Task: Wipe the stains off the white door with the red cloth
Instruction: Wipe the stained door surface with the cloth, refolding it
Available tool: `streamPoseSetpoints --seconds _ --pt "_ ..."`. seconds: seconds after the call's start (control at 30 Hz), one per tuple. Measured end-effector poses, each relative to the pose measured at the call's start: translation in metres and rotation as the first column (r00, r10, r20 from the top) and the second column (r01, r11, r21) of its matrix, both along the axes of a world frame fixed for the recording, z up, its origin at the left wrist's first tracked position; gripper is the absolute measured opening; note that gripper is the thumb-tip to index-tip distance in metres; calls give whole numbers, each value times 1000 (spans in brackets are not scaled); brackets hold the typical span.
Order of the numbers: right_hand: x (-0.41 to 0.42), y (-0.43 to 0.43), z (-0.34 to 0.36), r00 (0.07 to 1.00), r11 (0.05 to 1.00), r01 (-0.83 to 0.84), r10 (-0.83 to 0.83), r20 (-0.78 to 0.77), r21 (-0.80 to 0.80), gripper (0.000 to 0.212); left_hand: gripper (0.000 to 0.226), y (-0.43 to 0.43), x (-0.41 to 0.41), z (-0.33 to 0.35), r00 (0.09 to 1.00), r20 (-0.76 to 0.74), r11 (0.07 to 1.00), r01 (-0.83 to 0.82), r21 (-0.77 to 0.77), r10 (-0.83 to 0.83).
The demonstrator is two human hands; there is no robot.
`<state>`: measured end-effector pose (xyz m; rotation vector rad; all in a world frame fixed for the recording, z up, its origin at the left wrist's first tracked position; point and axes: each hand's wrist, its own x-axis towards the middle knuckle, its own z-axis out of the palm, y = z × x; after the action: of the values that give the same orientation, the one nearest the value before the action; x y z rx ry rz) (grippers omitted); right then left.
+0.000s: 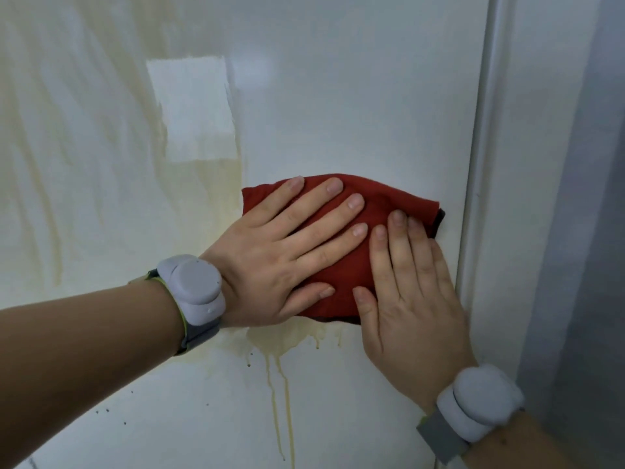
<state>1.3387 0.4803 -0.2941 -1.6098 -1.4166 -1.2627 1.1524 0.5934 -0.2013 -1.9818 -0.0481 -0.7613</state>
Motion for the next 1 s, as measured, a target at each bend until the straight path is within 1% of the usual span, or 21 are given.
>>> streamPoseSetpoints --seconds 0.07,0.13,0.3,0.37,0.47,0.67,0.8,1.0 --pt "-2 2 -1 1000 1000 -3 3 -21 6 69 68 1 0 2 1000 -17 1000 -12 20 13" --pt "-5 4 11 999 999 -10 12 -45 38 70 68 2 1 18 999 -41 998 -24 63 27" --pt "-6 10 96 999 994 27 -22 -43 109 71 67 -1 3 109 999 -23 990 -23 141 26" --pt "-4 11 114 999 992 29 -25 -29 120 70 68 1 2 126 999 -13 986 -38 159 41" --pt "-2 9 111 999 994 39 -39 -8 102 70 67 1 3 118 999 39 988 -27 149 21" --pt "-1 12 101 998 990 52 -55 21 130 67 67 -1 7 96 991 133 992 -31 118 15" --pt "-1 10 78 999 995 39 -40 16 90 66 67 -1 6 71 993 113 994 -49 95 38" --pt "-1 10 45 1000 997 6 -8 20 76 65 69 0 3 36 993 101 996 -67 59 61"
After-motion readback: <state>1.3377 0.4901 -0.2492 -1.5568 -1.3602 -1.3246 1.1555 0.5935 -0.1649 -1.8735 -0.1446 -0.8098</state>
